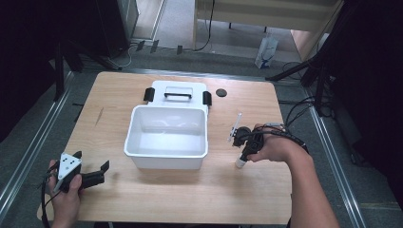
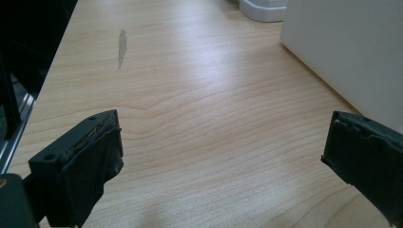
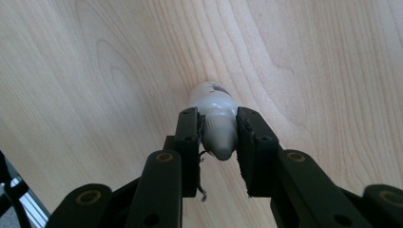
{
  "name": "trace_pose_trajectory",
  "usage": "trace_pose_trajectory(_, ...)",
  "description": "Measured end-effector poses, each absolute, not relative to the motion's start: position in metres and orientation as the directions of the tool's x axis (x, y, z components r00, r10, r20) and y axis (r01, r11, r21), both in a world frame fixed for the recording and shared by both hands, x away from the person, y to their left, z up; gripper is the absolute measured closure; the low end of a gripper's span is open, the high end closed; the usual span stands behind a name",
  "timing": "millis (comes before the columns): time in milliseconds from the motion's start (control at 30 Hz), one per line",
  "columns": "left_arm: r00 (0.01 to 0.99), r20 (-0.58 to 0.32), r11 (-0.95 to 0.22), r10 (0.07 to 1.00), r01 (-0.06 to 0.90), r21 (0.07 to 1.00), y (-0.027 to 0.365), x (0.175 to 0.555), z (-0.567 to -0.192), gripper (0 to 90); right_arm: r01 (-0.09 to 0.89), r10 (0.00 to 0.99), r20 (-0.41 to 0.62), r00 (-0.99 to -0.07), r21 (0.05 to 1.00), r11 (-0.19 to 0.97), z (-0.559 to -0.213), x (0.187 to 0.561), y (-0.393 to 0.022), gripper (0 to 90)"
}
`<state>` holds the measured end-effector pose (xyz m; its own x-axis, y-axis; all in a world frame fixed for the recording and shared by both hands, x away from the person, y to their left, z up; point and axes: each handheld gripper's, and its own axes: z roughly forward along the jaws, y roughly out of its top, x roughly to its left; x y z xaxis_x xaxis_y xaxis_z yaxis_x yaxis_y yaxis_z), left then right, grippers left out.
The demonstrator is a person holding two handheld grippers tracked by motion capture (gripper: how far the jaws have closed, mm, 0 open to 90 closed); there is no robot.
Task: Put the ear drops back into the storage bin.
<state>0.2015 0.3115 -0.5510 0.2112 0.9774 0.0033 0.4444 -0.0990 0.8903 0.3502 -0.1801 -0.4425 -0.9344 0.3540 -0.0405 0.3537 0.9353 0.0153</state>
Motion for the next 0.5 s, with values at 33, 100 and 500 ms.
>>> trace_pose_trajectory(33, 0.211, 0.003, -0.099, 0.977, 0.444, 0.890, 0.311, 0.201, -0.551, 0.0, 0.358, 0.358, -0.037, -0.933, 0.022, 0.934, -0.440, 0.351, -0.180, 72.2)
trace_pose_trajectory(100, 0.211, 0.003, -0.099, 0.977, 0.444, 0.891, 0.311, 0.201, -0.551, 0.0, 0.352, 0.352, -0.048, -0.935, 0.025, 0.936, -0.434, 0.351, -0.178, 72.3)
trace_pose_trajectory(500, 0.211, 0.002, -0.098, 0.977, 0.445, 0.890, 0.312, 0.201, -0.551, 0.0, 0.347, 0.349, -0.072, -0.934, 0.034, 0.937, -0.398, 0.355, -0.169, 72.3)
